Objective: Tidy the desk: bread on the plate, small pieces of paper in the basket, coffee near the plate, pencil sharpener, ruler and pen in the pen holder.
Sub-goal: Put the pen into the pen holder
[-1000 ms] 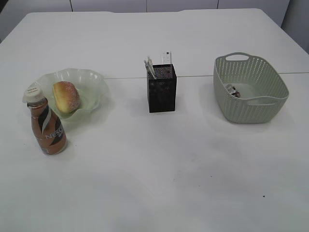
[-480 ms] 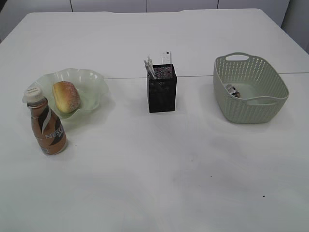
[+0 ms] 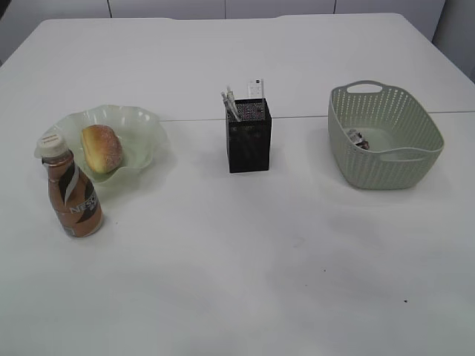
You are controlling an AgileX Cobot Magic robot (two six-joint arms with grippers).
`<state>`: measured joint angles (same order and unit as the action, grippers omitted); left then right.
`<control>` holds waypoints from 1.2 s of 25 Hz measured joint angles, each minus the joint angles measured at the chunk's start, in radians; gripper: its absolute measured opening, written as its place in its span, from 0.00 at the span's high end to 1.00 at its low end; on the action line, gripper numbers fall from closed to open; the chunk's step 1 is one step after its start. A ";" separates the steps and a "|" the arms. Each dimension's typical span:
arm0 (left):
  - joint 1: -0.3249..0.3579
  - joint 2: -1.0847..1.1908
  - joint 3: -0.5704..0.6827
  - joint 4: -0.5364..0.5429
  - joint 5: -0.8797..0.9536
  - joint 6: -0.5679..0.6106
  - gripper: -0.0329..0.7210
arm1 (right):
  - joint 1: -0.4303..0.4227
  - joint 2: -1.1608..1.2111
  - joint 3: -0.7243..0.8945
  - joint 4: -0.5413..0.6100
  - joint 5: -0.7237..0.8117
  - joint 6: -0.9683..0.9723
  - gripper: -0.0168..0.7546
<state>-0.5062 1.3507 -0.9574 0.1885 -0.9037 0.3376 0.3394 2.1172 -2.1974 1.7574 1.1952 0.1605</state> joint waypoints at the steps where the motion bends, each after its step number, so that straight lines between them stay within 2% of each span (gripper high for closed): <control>1: 0.000 0.000 0.000 0.000 0.000 0.000 0.85 | 0.000 0.000 -0.004 0.000 0.000 -0.004 0.49; 23: 0.000 0.000 0.000 0.000 0.006 0.000 0.85 | 0.000 0.000 -0.006 0.000 0.009 -0.011 0.49; 30: 0.000 0.000 0.000 0.000 0.006 0.000 0.85 | -0.038 0.000 -0.006 0.000 0.019 -0.011 0.49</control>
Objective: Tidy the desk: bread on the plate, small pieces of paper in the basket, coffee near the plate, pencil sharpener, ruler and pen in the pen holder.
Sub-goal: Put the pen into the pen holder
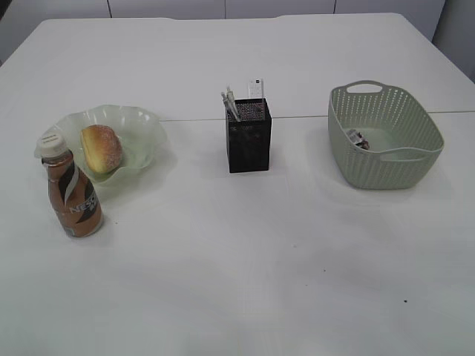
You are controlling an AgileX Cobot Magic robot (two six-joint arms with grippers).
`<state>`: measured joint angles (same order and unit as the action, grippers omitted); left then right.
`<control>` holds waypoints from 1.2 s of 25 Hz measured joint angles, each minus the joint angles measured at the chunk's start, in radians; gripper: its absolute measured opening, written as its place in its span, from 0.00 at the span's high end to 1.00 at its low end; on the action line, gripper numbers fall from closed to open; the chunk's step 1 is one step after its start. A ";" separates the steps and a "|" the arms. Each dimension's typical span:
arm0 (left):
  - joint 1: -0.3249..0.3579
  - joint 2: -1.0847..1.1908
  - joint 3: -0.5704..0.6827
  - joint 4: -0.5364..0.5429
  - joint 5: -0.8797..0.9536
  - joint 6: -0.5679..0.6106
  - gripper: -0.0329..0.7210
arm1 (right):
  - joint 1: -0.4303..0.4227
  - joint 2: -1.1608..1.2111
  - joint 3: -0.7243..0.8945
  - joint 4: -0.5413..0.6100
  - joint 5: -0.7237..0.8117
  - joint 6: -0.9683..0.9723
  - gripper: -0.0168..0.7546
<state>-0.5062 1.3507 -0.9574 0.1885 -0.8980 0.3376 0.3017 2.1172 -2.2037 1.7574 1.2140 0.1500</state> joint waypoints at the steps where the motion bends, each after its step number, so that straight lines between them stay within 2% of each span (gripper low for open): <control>1: 0.000 0.000 0.000 -0.002 0.000 0.000 0.85 | -0.006 0.000 0.000 0.000 0.000 0.000 0.49; 10: 0.000 0.000 0.000 -0.008 0.000 0.000 0.85 | -0.073 0.000 0.000 -0.002 0.002 -0.030 0.49; 21: 0.000 0.000 0.000 -0.034 0.000 0.000 0.85 | -0.320 0.000 0.000 -0.008 0.002 -0.313 0.49; 25: 0.000 0.000 0.000 -0.049 0.002 0.000 0.85 | -0.381 0.000 0.000 -0.010 0.002 -0.371 0.49; 27: 0.000 0.000 0.000 -0.050 0.002 0.000 0.85 | -0.391 0.000 0.000 -0.028 0.002 -0.380 0.49; 30: 0.000 0.000 0.000 -0.053 0.007 0.000 0.85 | -0.391 0.000 0.000 -0.127 0.002 -0.386 0.49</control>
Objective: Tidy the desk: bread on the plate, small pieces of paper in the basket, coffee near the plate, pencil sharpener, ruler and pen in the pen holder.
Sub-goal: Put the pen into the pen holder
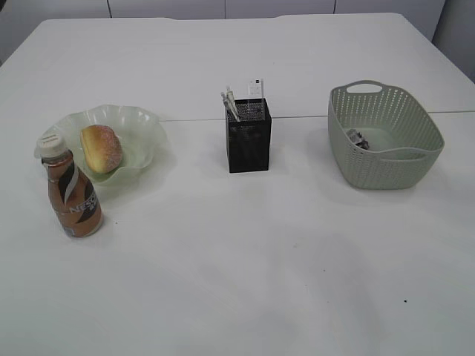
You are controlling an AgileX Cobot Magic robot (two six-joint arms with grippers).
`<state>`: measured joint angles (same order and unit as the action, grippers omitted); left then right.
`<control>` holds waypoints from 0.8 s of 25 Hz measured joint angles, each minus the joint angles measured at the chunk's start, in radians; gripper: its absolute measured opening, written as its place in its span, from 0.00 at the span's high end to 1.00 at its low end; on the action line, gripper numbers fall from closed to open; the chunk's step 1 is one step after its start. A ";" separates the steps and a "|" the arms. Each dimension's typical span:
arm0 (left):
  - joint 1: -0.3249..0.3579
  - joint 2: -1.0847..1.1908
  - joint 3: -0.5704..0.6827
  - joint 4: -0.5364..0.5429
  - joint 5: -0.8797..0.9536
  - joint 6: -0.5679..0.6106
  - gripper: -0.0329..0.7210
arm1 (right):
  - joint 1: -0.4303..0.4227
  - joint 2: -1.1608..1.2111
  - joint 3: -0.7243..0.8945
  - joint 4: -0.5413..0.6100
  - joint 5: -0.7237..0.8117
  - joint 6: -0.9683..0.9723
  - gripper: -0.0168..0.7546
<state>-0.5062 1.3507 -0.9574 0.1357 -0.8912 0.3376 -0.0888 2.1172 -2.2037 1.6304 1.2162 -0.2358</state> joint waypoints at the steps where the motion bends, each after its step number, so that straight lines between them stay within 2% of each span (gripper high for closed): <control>1: 0.000 0.000 0.000 0.000 0.001 0.000 0.85 | -0.002 0.000 0.000 -0.051 0.000 0.000 0.49; 4: 0.000 -0.004 0.000 -0.018 0.012 0.000 0.85 | -0.002 0.002 0.000 -0.177 0.002 -0.001 0.49; 7: 0.000 -0.009 0.000 -0.039 0.017 0.000 0.85 | -0.007 0.003 0.000 -0.357 0.006 0.043 0.49; 13: 0.000 -0.009 0.000 -0.044 0.054 0.000 0.85 | -0.016 -0.006 0.000 -0.886 0.016 0.186 0.49; 20: 0.000 -0.009 0.000 -0.057 0.154 0.000 0.85 | -0.018 -0.117 -0.056 -1.411 0.037 0.316 0.49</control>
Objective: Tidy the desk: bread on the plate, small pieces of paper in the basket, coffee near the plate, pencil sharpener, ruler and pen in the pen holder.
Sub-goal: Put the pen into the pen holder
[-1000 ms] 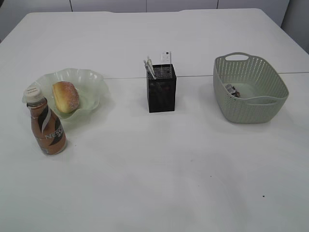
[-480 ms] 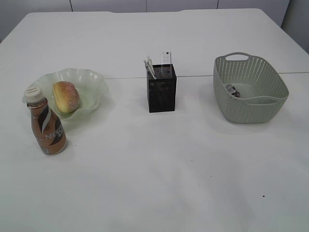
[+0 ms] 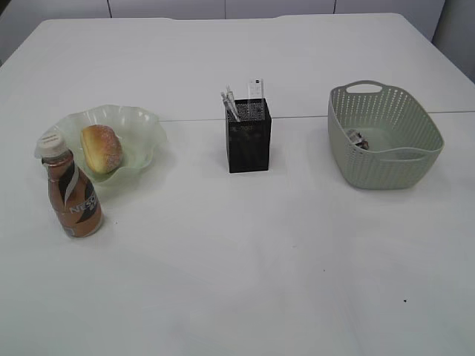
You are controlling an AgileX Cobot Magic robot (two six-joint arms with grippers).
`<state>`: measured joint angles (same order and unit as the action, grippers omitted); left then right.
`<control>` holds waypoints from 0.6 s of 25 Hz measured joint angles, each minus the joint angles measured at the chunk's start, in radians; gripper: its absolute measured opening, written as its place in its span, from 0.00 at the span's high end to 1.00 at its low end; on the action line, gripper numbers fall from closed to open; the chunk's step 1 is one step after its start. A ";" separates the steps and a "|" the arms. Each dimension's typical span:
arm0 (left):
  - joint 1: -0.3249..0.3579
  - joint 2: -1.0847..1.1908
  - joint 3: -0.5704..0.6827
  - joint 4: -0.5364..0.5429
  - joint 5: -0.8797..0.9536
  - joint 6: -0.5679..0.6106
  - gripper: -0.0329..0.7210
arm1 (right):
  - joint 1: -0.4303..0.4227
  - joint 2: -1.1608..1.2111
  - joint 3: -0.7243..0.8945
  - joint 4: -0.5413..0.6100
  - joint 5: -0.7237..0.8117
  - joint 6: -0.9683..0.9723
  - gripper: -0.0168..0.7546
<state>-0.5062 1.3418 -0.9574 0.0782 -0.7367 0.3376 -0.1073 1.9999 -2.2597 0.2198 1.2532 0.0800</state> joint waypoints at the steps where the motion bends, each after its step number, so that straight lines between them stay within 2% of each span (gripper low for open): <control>1: 0.000 0.000 0.000 -0.001 0.016 0.000 0.85 | 0.000 -0.019 -0.002 -0.063 0.001 0.017 0.49; 3: 0.000 0.000 0.000 -0.002 0.042 0.000 0.85 | 0.000 -0.047 -0.006 -0.194 0.005 0.042 0.49; 7: 0.000 0.000 0.000 -0.028 0.088 -0.004 0.85 | 0.000 -0.070 0.009 -0.381 0.007 0.076 0.49; 11: 0.000 0.000 0.000 -0.032 0.151 -0.008 0.85 | 0.000 -0.087 0.109 -0.495 0.007 0.082 0.52; 15: 0.000 0.000 0.000 -0.036 0.202 -0.039 0.85 | 0.000 -0.162 0.286 -0.514 0.002 0.084 0.65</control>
<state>-0.5062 1.3418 -0.9574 0.0421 -0.5346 0.2990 -0.1073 1.8381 -1.9734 -0.2940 1.2553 0.1643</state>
